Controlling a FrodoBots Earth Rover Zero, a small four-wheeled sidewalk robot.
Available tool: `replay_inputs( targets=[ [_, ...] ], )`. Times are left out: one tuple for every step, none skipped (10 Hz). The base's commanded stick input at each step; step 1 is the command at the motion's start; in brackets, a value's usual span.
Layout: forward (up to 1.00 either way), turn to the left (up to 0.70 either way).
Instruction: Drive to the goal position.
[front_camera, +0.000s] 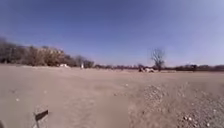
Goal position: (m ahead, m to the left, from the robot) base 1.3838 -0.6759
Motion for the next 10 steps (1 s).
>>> replay_inputs(
  targets=[
    [0.5,0.0],
    [0.5,0.0],
    [0.5,0.0],
    [0.5,0.0],
    [0.5,0.0],
    [0.5,0.0],
    [0.5,0.0],
    [0.5,0.0],
    [0.5,0.0],
    [0.5,0.0]
  ],
)
